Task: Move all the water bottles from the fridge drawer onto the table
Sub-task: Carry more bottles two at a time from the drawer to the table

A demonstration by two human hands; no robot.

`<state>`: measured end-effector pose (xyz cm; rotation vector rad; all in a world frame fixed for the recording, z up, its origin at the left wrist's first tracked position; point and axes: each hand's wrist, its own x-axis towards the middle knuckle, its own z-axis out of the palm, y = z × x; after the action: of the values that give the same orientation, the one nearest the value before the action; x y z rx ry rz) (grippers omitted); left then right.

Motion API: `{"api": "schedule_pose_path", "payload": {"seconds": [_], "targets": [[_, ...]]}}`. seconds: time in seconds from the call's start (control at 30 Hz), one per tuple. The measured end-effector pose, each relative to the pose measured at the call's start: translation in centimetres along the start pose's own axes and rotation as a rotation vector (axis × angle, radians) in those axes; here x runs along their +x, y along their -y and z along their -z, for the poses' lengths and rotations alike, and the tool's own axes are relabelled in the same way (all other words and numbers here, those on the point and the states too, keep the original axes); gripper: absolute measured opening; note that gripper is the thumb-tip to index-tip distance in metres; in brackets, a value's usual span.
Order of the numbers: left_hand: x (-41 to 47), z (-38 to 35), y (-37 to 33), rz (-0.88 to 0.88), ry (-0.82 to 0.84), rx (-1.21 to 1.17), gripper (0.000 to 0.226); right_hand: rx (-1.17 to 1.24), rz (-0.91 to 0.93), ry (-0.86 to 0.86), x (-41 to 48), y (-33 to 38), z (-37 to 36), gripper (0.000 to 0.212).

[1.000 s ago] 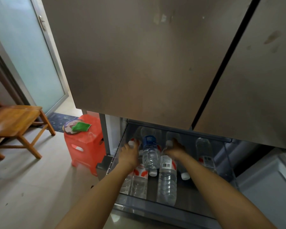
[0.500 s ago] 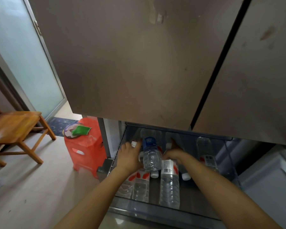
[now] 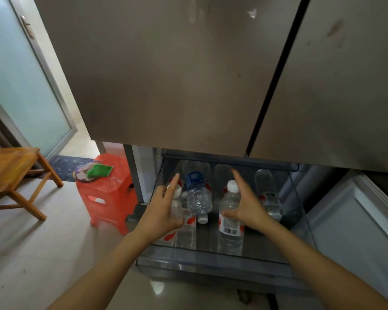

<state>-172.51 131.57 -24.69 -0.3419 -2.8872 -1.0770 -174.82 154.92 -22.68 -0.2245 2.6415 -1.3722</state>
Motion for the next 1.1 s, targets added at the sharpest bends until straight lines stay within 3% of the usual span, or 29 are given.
{"api": "schedule_pose_path", "payload": {"seconds": [0.17,0.23,0.3,0.4,0.5,0.67,0.83,0.97,1.1], "targets": [[-1.0,0.2,0.0,0.039,-0.053,-0.139,0.117,-0.075,0.099,-0.143,-1.9,0.5,0.9,0.108],[-1.2,0.7,0.1,0.097,-0.033,-0.249,0.120,-0.136,0.076,-0.112,-1.7,0.7,1.5,0.101],[-1.3,1.4,-0.1,0.098,0.036,-0.306,0.105,-0.192,0.043,-0.075,-1.2,0.9,1.8,0.089],[-1.4,2.5,-0.5,0.084,0.143,-0.298,0.065,-0.235,0.058,-0.107,-1.2,1.0,1.2,0.066],[-1.4,3.2,-0.2,0.123,0.285,-0.299,0.061,-0.265,0.080,-0.189,-1.6,0.6,0.7,0.051],[-1.7,3.7,-0.1,0.057,0.362,-0.198,0.062,-0.144,0.054,-0.210,-1.8,0.7,0.7,0.041],[-2.4,3.4,0.8,0.105,0.339,-0.283,0.074,0.254,-0.060,-0.304,-2.3,0.7,0.4,0.032],[-2.3,3.6,1.4,0.095,0.382,-0.294,0.074,0.246,-0.065,-0.297,-2.7,0.4,-0.8,0.029],[-2.1,3.1,1.8,0.060,0.324,-0.259,0.069,0.231,-0.038,-0.274,-3.1,0.8,-2.0,0.028]]}}
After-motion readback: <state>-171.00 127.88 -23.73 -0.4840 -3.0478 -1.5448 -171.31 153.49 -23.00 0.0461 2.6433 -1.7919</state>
